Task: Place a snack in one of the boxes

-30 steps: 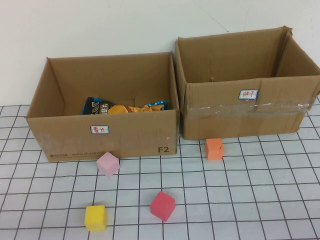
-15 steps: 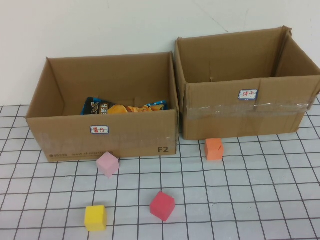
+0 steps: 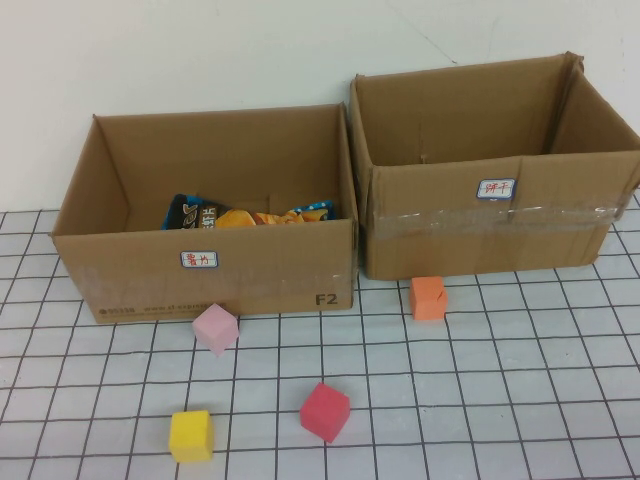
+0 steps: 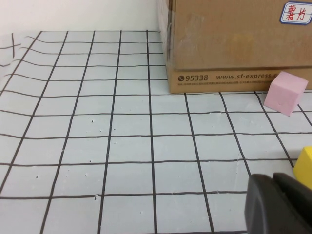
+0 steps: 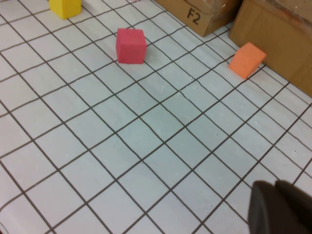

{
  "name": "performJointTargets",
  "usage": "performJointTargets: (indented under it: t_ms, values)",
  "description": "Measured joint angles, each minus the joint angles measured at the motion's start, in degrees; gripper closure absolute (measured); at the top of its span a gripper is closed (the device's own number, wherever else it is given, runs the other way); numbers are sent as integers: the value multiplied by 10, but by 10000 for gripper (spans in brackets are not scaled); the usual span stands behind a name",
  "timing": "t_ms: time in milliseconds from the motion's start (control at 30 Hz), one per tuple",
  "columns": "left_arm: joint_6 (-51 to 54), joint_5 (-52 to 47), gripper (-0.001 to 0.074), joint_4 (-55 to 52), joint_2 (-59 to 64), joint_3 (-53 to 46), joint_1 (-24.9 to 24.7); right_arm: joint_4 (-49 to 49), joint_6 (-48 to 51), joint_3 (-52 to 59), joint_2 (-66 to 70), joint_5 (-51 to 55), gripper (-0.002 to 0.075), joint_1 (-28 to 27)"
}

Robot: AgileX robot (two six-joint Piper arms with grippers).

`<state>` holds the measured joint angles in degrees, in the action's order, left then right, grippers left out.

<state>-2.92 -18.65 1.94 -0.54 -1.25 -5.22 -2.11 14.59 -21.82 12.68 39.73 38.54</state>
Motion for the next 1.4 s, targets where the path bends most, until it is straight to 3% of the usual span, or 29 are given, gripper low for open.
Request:
performJointTargets:
  t_ms: [667, 767, 1033, 1200, 1400]
  values:
    - [0, -4, 736, 2, 0, 0, 0, -1, 1, 1, -18, -3, 725, -5]
    - [0, -4, 736, 2, 0, 0, 0, -29, 0, 19, -39, -47, 725, -53]
    - [-8, -4, 736, 2, 0, 0, 0, -47, -60, 153, -97, -216, 725, -244]
    - [-8, -4, 736, 2, 0, 0, 0, -48, -113, 228, -132, -239, 725, -341]
    - [-9, -5, 736, 3, 0, 1, 0, -48, -128, 234, -132, -225, 725, -398]
